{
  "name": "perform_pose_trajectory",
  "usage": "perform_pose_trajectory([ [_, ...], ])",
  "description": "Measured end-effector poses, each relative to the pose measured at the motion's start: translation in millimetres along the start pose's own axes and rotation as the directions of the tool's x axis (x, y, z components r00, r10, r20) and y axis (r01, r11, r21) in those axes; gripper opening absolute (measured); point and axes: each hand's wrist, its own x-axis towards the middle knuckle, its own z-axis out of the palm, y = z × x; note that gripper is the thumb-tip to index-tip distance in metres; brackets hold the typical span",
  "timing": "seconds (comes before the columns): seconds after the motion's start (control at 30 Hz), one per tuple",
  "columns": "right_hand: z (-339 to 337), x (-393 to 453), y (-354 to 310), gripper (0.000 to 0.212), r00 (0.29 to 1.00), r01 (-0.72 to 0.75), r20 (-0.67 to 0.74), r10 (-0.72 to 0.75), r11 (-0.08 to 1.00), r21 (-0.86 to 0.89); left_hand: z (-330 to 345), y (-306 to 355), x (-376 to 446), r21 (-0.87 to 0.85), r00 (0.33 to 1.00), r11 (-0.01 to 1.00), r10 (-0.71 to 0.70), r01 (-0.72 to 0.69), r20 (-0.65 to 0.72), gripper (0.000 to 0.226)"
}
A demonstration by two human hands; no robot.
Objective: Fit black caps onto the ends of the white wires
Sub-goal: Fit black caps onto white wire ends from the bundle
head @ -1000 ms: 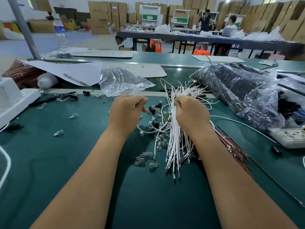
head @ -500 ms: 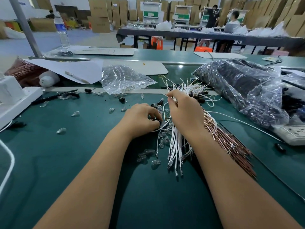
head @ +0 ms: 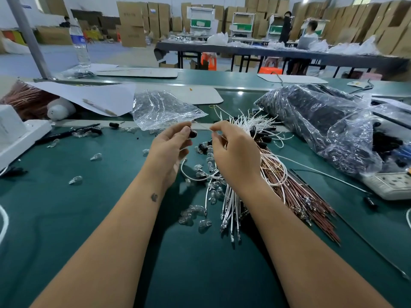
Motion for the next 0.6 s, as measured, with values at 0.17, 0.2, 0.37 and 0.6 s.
perform_pose_trajectory([
  [0.17, -0.5, 0.3, 3.3, 0.014, 1.000, 0.023, 0.009, -0.022, 0.999, -0.044, -2.5, -0.4, 1.9, -0.315, 0.996, 0.946, -0.088, 0.080, -0.011, 0.016],
  [0.2, -0.3, 0.3, 3.8, 0.013, 1.000, 0.023, 0.008, -0.023, 0.998, -0.052, -2.2, -0.3, 1.8, -0.337, 0.996, 0.938, -0.086, 0.081, 0.000, 0.017],
  [0.37, 1.2, -0.1, 4.3, 0.012, 1.000, 0.020, 0.023, -0.018, 0.996, -0.083, -1.6, -1.3, 1.4, -0.320, 0.998, 0.945, -0.056, 0.063, 0.031, 0.019],
  [0.6, 2.5, 1.3, 6.4, 0.013, 0.999, 0.002, 0.052, 0.003, 0.995, -0.095, -1.1, -2.7, 2.0, -0.214, 0.998, 0.977, 0.002, 0.011, 0.060, 0.024],
])
